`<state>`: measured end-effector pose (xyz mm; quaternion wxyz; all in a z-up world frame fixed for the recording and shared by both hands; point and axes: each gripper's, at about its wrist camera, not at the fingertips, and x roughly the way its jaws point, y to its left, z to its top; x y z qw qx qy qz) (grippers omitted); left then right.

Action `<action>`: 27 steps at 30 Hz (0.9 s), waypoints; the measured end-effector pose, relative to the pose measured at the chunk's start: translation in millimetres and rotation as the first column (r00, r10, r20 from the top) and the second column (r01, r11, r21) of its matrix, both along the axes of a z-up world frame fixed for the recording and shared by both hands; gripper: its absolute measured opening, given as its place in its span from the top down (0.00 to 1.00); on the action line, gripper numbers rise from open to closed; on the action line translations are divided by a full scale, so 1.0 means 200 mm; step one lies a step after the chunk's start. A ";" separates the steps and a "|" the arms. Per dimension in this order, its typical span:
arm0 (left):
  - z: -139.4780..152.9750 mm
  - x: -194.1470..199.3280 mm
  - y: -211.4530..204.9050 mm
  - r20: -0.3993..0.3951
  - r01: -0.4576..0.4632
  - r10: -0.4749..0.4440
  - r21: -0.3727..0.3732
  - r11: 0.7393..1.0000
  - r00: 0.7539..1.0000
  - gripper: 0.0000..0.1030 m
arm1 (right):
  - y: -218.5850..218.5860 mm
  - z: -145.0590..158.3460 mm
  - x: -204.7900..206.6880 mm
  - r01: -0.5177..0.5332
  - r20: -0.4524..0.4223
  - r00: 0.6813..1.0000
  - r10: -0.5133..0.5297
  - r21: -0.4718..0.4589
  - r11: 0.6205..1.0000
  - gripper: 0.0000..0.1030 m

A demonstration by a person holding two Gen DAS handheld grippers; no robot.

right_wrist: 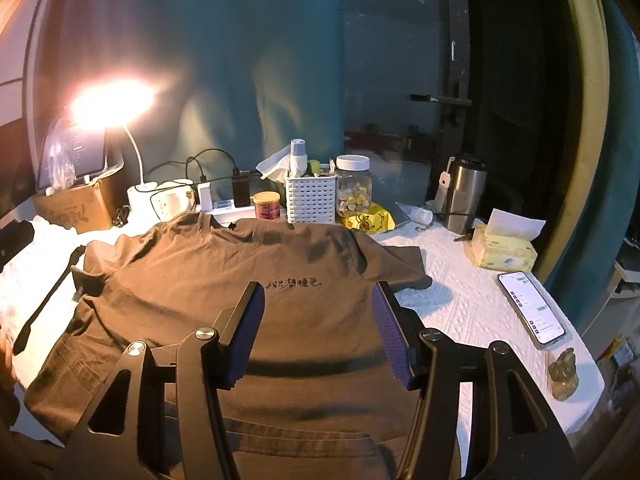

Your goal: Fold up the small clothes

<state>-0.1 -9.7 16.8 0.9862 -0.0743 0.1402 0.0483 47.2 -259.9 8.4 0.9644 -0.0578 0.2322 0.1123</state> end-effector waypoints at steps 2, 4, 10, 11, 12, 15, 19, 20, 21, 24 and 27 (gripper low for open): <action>0.00 0.00 0.00 -0.001 -0.003 0.003 -0.006 1.000 1.000 0.01 | 0.00 0.00 0.00 0.002 0.002 1.000 -0.002 0.002 1.000 0.42; 0.00 0.00 0.01 -0.003 -0.006 0.006 -0.024 1.000 1.000 0.01 | 0.00 0.00 0.00 0.002 0.001 1.000 -0.002 0.004 1.000 0.42; 0.01 0.01 0.03 -0.003 -0.019 0.019 -0.030 0.999 1.000 0.01 | 0.01 0.00 0.00 0.003 0.000 1.000 -0.003 0.001 1.000 0.42; 0.00 0.02 0.04 -0.007 -0.021 0.021 -0.035 0.999 1.000 0.01 | 0.01 0.00 0.01 0.003 0.000 1.000 -0.003 0.000 1.000 0.42; 0.00 0.02 0.04 -0.018 -0.030 0.030 -0.037 0.999 0.999 0.01 | 0.01 0.00 0.01 0.003 0.000 1.000 -0.003 0.001 1.000 0.42; 0.00 0.04 0.04 -0.040 -0.043 0.042 -0.030 0.999 0.998 0.01 | 0.01 0.00 0.01 0.001 0.000 1.000 -0.001 0.002 1.000 0.42; -0.01 0.06 0.03 -0.070 -0.007 0.007 -0.005 1.000 0.998 0.01 | 0.01 0.00 0.01 0.003 -0.002 1.000 -0.003 0.001 1.000 0.42; -0.01 0.07 0.02 -0.075 -0.003 0.003 0.001 1.000 0.997 0.01 | 0.01 0.00 0.01 0.004 -0.001 1.000 -0.004 0.000 1.000 0.42; -0.01 0.07 0.02 -0.074 -0.004 0.005 0.002 1.000 0.997 0.01 | 0.01 0.00 0.01 0.004 -0.001 1.000 -0.004 0.001 1.000 0.42; 0.00 0.07 0.02 -0.064 -0.018 0.018 0.000 1.000 0.998 0.01 | 0.02 0.01 0.01 0.004 -0.001 1.000 -0.004 -0.003 1.000 0.42; 0.01 0.08 0.02 -0.051 -0.025 0.024 -0.018 1.000 0.998 0.01 | 0.01 0.01 0.04 0.010 -0.006 1.000 -0.010 -0.005 1.000 0.42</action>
